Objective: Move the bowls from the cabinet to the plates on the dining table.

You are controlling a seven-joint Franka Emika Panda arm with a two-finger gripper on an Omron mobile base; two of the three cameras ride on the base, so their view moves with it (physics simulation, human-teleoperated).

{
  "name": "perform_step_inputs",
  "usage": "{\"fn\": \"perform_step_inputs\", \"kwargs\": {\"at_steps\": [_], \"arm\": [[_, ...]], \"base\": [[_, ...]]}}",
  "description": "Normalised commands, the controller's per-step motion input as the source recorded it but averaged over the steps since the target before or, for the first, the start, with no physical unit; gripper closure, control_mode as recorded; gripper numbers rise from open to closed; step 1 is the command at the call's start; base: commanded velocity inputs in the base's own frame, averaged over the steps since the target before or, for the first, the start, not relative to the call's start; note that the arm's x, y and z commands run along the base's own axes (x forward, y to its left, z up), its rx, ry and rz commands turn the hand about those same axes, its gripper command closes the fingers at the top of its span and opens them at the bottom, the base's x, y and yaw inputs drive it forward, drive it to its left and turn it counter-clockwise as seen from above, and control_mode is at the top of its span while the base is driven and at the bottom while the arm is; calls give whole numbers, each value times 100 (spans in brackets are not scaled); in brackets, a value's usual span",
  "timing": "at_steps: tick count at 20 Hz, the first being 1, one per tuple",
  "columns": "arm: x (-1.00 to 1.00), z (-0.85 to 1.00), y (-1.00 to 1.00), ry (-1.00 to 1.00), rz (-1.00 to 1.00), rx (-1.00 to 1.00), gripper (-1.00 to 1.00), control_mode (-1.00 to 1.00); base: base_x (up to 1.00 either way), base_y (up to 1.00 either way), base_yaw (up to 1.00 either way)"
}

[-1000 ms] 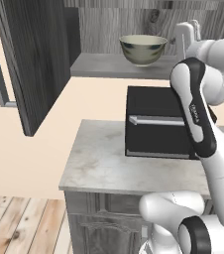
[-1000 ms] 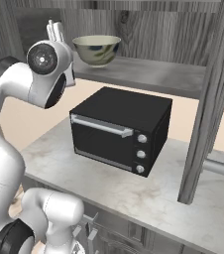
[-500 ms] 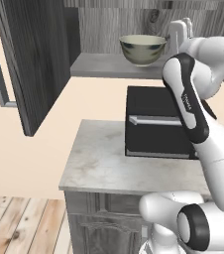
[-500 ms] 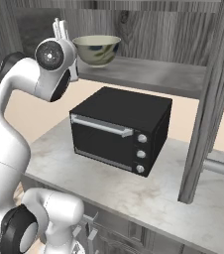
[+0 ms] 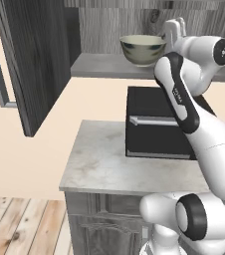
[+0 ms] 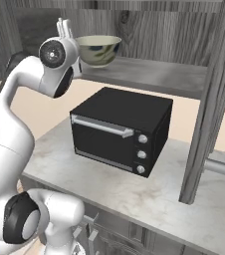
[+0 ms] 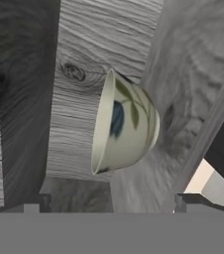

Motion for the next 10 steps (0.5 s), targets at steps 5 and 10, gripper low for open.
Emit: {"fn": "perform_step_inputs", "kwargs": {"at_steps": [5, 10], "arm": [[27, 0, 0, 0, -3, 0, -100, -100], [27, 0, 0, -2, -2, 0, -100, -100]], "base": [[0, 0, 0], [0, 0, 0]]}}
